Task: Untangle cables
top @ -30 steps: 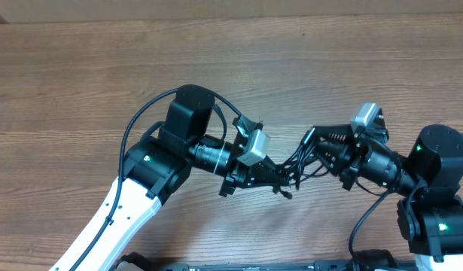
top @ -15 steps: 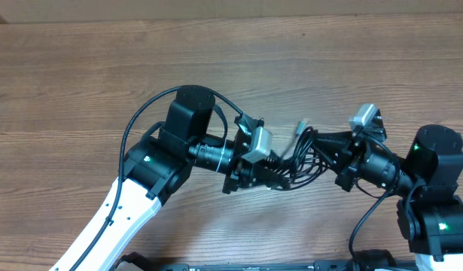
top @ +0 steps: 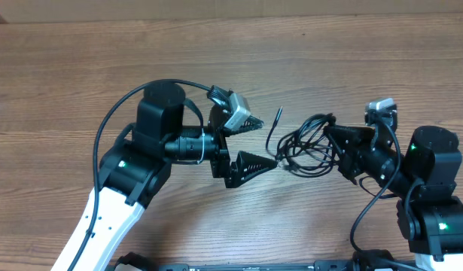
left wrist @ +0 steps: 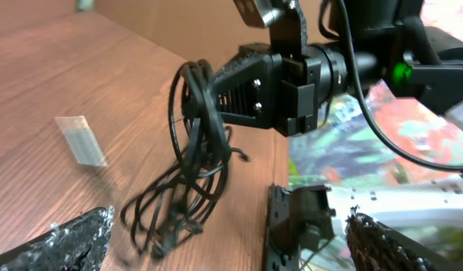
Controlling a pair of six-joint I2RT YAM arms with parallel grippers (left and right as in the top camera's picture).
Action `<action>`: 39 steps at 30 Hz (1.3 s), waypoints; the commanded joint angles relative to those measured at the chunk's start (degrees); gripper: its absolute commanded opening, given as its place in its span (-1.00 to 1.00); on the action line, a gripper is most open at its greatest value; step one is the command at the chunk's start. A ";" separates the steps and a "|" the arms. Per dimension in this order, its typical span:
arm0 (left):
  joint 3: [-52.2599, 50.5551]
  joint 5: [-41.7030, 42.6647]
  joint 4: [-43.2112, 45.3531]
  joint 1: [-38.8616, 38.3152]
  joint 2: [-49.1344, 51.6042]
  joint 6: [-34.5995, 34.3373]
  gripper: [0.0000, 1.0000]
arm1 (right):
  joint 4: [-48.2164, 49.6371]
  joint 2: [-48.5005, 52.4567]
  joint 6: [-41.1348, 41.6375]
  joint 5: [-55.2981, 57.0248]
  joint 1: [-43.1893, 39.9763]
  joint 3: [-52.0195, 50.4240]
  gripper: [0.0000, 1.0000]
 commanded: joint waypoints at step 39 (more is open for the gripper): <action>1.53 -29.68 11.93 -16.74 6.47 -41.70 0.99 | 1.64 -0.26 21.40 3.08 -0.15 1.29 -0.93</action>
